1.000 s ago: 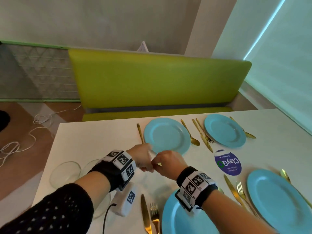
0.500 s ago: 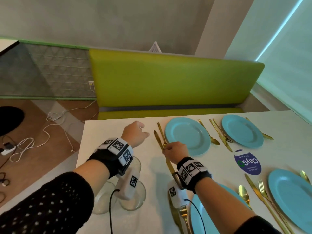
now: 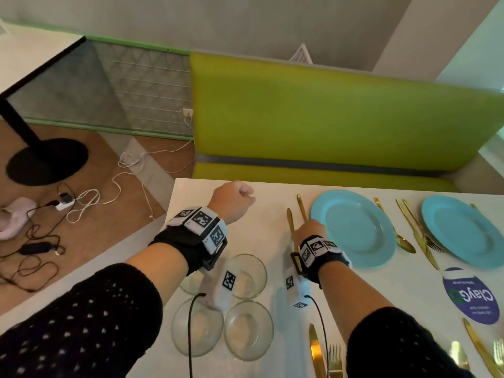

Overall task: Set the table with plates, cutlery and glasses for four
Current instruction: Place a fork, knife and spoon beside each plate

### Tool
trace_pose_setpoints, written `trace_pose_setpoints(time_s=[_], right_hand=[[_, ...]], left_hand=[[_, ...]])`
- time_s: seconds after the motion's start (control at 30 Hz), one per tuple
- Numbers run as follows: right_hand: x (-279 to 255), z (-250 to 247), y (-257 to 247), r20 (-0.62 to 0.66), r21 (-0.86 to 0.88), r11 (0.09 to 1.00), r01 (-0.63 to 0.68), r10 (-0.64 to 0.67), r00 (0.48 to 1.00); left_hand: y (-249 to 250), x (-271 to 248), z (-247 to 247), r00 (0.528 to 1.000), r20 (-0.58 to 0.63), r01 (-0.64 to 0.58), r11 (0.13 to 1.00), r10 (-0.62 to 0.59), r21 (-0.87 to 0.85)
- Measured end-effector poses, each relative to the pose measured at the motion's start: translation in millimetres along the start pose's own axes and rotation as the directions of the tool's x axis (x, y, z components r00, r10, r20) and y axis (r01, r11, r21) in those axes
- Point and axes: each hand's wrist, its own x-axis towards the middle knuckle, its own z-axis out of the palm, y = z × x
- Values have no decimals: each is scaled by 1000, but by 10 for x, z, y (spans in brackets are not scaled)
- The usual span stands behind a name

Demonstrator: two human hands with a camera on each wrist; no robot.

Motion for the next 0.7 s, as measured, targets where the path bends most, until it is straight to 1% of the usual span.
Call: trace_pose_setpoints(time_s=[0.1, 0.17, 0.2, 0.27, 0.33, 0.4, 0.53, 0.7], right_hand=[[48, -31, -38, -33, 157, 988, 14, -9, 999], [104, -34, -49, -63, 216, 976, -17, 31, 998], [145, -34, -48, -65, 254, 966, -44, 63, 996], [210, -29, -52, -50, 295, 954, -56, 74, 996], [274, -47, -62, -38, 301, 952, -54, 69, 997], [341, -53, -86, -54, 274, 960, -57, 75, 996], [375, -94, -133, -85, 184, 979, -87, 104, 991], [445, -69, -134, -101, 213, 970, -113, 137, 985]], left_hand=[[-27, 71, 7, 1000, 3, 2, 1000, -2, -12], [-36, 117, 18, 1000, 4, 4, 1000, -4, -20], [-38, 138, 22, 1000, 4, 5, 1000, -4, -23], [-37, 170, 27, 1000, 5, 3, 1000, -3, -23], [-31, 192, 29, 1000, 2, 4, 1000, -4, -26], [-32, 211, 39, 1000, 3, 3, 1000, -2, -27], [-42, 215, 58, 1000, 11, -1, 1000, 1, -21], [-55, 211, 61, 1000, 9, -7, 1000, 7, -18]])
